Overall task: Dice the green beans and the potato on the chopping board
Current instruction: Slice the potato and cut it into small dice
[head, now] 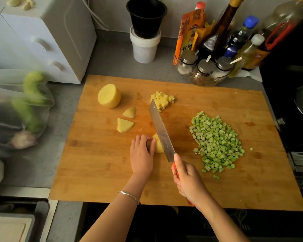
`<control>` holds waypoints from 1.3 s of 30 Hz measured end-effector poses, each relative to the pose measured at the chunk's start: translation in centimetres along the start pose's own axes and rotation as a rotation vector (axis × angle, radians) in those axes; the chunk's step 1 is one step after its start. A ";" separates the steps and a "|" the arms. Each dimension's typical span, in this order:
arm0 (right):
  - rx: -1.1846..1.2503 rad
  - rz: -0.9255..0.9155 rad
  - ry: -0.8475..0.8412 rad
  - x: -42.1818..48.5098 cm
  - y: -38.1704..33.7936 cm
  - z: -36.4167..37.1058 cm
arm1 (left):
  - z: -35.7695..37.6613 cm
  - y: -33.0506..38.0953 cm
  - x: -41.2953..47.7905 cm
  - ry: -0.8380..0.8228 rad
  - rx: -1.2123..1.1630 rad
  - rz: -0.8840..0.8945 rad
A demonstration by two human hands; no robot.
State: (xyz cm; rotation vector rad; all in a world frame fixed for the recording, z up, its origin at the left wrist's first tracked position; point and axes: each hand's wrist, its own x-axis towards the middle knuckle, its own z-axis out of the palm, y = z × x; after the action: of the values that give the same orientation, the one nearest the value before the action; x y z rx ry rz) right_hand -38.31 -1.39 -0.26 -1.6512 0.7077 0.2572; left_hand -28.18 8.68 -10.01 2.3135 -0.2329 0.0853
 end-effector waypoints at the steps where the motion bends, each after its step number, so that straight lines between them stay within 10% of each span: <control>1: -0.019 -0.002 -0.003 0.0 0.0 0.1 | 0.1 0.0 0.0 0.006 0.009 0.005; 39: -0.164 0.142 -0.007 3.6 -0.9 0.8 | -1.0 -0.9 0.1 -0.106 -0.076 0.055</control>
State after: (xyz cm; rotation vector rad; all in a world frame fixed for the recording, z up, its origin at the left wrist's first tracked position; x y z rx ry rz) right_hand -34.77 -1.73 -1.67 -1.7564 0.8174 0.4326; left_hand -27.91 9.97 -9.94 2.2384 -0.3475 -0.0186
